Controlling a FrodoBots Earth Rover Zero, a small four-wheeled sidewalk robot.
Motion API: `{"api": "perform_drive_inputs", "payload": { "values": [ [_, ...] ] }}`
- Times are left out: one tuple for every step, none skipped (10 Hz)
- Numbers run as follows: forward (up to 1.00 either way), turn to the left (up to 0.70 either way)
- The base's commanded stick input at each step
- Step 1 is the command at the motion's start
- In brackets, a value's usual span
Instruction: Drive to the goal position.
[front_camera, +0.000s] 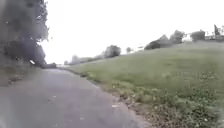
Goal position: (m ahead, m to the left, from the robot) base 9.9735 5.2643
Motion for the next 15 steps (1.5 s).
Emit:
{"api": "perform_drive_inputs", "payload": {
  "values": [
    [1.0,0.4],
    [0.71,0.34],
    [0.34,0.26],
    [0.1,0.18],
    [0.09,0.09],
    [0.07,0.0],
    [0.07,0.0],
    [0.07,0.0],
    [0.04,0.0],
    [0.01,0.0],
    [0.0,0.0],
    [0.0,0.0],
    [0.12,0.0],
    [0.55,0.0],
    [0.99,0.0]
  ]
}}
